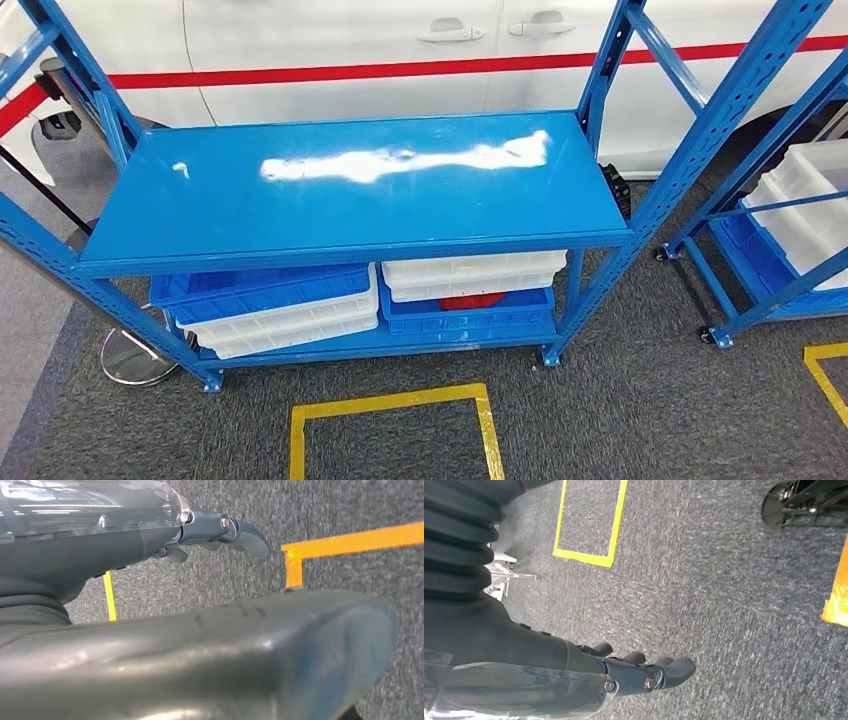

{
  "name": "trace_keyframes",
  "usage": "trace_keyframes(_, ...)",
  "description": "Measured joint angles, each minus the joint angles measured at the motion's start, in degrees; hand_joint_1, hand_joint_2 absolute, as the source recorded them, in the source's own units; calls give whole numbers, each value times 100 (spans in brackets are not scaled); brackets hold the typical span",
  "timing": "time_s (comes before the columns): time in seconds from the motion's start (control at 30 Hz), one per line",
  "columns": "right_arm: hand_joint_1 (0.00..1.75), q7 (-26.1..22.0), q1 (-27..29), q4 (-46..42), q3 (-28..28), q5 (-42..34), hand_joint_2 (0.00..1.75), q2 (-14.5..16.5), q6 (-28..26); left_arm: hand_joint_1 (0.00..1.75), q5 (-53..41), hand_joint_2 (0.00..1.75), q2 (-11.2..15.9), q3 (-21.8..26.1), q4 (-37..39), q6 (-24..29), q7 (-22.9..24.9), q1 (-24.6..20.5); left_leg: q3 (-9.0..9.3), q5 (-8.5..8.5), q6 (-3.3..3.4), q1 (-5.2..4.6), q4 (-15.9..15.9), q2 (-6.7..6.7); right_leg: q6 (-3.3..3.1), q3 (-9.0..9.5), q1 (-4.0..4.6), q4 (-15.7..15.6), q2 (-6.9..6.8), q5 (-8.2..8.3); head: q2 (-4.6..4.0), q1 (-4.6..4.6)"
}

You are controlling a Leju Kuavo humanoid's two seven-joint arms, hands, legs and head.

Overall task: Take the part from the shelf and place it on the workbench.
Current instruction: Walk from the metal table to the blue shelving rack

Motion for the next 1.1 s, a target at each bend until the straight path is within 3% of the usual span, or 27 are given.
trace_keyframes(0.13, 0, -5, 0, 1, -1, 0, 175, 0, 0, 0, 1, 0, 0, 0, 0, 0, -2, -2, 11, 9, 15, 3, -8, 7, 16, -15, -10, 58, 1, -59, 0, 1)
trace_keyframes(0.17, 0, -13, -1, 1, -1, 0, 175, 1, 0, 0, 1, 0, 1, 0, 0, 1, -4, -6, 19, 15, 25, 3, -10, 10, 34, -65, -14, 170, 2, -153, 0, 1)
trace_keyframes(0.23, 0, -16, -3, 2, -2, 7, 175, 4, 0, 0, 15, 0, 4, 0, 0, 17, 3, -10, 34, 17, 32, 1, -5, 9, 90, -391, -33, 767, 4, -439, 0, 1)
trace_keyframes(0.27, 0, -9, -3, 2, -2, 11, 175, 5, 0, 0, 24, 0, 5, 0, 0, 27, 10, -11, 49, 6, 19, 3, 0, 4, 102, -455, -45, 828, 3, -415, 0, 1)
trace_keyframes(0.3, 0, 5, -2, 2, -2, 16, 175, 5, 0, 0, 36, 0, 4, 0, 0, 37, 20, -10, 68, -11, -4, 6, 4, 0, 104, -441, -59, 714, 3, -287, 0, 1)
trace_keyframes(0.33, 0, 20, 0, 2, -2, 19, 175, 5, 0, 0, 42, 0, 3, 0, 0, 43, 28, -10, 92, -31, -33, 4, 11, -3, 81, -294, -57, 336, 1, -125, 0, 1)
trace_keyframes(0.4, 0, 41, -10, 2, -2, 24, 175, 7, 1, 0, 57, 0, 3, 0, 0, 52, 52, -17, 97, -69, -106, -7, 21, -2, -11, -157, -31, -54, -4, -34, 0, 1)
trace_keyframes(0.53, 0, 64, -15, 2, -3, 31, 175, 20, 14, 0, 104, 0, 9, 2, 0, 59, 108, -26, 100, -147, -245, -8, 198, 3, -202, -113, -28, -97, -8, 10, 0, 0)
trace_keyframes(0.6, 0, 72, -18, 2, -7, 31, 175, 30, 19, 0, 110, 0, 13, 2, 0, 57, 128, -32, -93, -448, -283, 15, 630, 5, -277, -92, -24, -113, -28, 18, 0, 0)
trace_keyframes(0.67, 0, 78, -17, 2, -9, 32, 175, 31, 13, 0, 116, 0, 13, 2, 0, 55, 152, -32, -412, -802, -323, 33, 1302, 5, -324, -101, -5, -111, -34, 12, 0, 0)
trace_keyframes(0.7, 0, 78, -16, 2, -12, 29, 175, 31, 8, 0, 121, 0, 13, 2, 0, 55, 163, -29, -518, -868, -344, 43, 1516, 6, -331, -99, 3, -110, -32, 7, 0, 0)
trace_keyframes(0.73, 0, 75, -15, 2, -19, 25, 175, 33, 4, 0, 130, 0, 14, 2, 0, 55, 172, -25, -540, -817, -364, 53, 1543, 6, -337, -92, 7, -108, -29, 3, 0, 0)
trace_keyframes(0.77, 0, 70, -14, 2, -31, 19, 175, 36, 2, 0, 139, 44, 15, 2, 0, 53, 179, -23, -463, -655, -384, 64, 1353, 6, -338, -81, 8, -106, -26, -2, 0, 0)
trace_keyframes(0.87, 0, 53, -17, 2, -62, 11, 175, 44, 5, 0, 154, 175, 22, 2, 0, 39, 187, -25, -1, -123, -410, 90, 286, 8, -308, -56, 24, -94, -19, -24, 0, 0)
trace_keyframes(0.93, 0, 50, -21, 2, -69, 11, 175, 45, 5, 0, 155, 175, 24, 2, 0, 27, 189, -29, 99, -86, -361, 79, 9, 5, -271, -67, 49, -82, -13, -32, 0, 1)
trace_keyframes(1.1, 0, 49, -25, 2, -83, 11, 175, 46, 4, 0, 156, 175, 25, 2, 0, 22, 190, -27, 85, -74, -293, 30, 7, 4, -213, -66, 36, -92, -7, -19, 0, 0)
